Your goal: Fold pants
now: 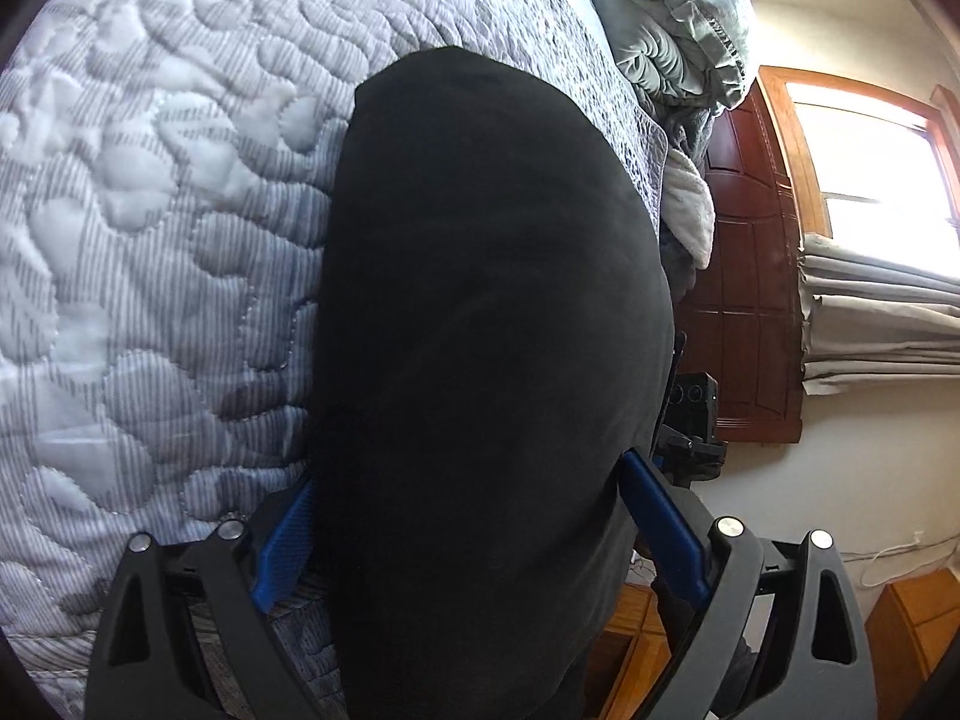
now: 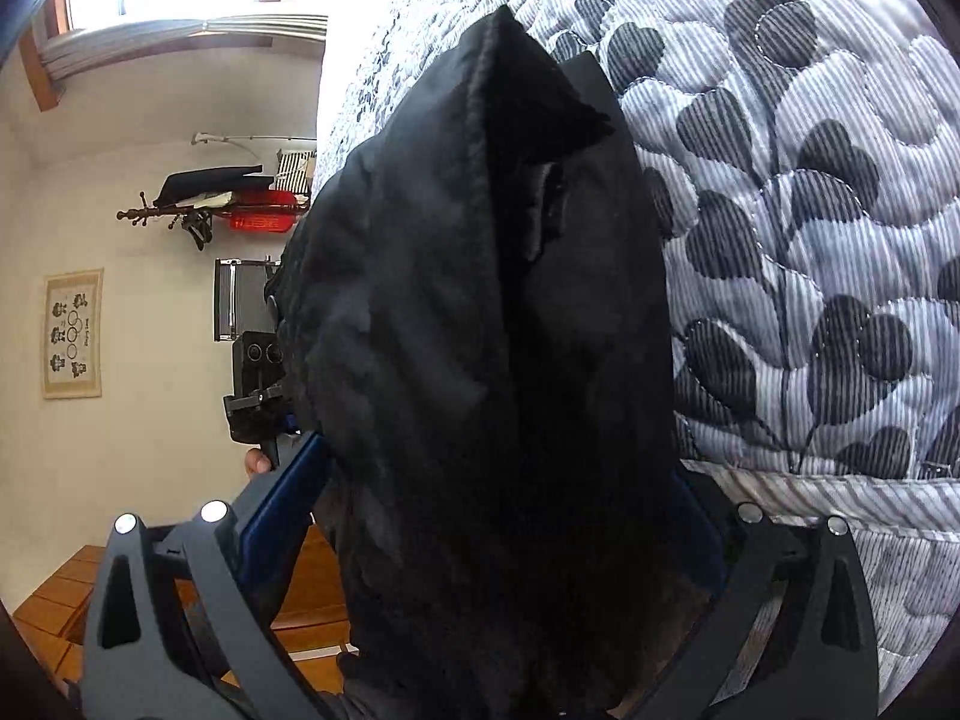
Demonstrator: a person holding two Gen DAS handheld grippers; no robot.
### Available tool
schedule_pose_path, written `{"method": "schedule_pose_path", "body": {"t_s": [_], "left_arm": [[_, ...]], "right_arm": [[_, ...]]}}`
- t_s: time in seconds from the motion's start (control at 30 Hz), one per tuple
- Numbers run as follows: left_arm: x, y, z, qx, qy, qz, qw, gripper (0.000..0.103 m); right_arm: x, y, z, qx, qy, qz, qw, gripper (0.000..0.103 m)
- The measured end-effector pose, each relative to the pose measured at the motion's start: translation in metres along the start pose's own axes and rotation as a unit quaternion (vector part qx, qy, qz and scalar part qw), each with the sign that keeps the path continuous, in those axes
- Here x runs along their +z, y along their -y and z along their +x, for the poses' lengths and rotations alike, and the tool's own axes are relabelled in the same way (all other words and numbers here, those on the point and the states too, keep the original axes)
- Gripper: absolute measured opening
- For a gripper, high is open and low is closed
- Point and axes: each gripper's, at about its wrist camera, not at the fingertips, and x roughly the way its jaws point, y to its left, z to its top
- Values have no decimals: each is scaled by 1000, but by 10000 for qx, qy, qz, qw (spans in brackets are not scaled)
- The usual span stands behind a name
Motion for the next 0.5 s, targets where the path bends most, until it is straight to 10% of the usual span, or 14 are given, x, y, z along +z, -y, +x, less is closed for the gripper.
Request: {"method": "schedule_pose_path", "body": {"t_s": [0.13,0.3,0.5], "left_arm": [[-5,3,-1,284,108,-37,9995,67],[-12,9,-7,407,319,-136,9986,45],[-11,29,-20,601,444,114,9971,33]], "right_arm": [[-5,-11,3,-173,120,-86,9997,99],[-14,-33,4,-422,247,-317,9983,58],[-18,-79,-2,-449,356,-592,9966,42]]}}
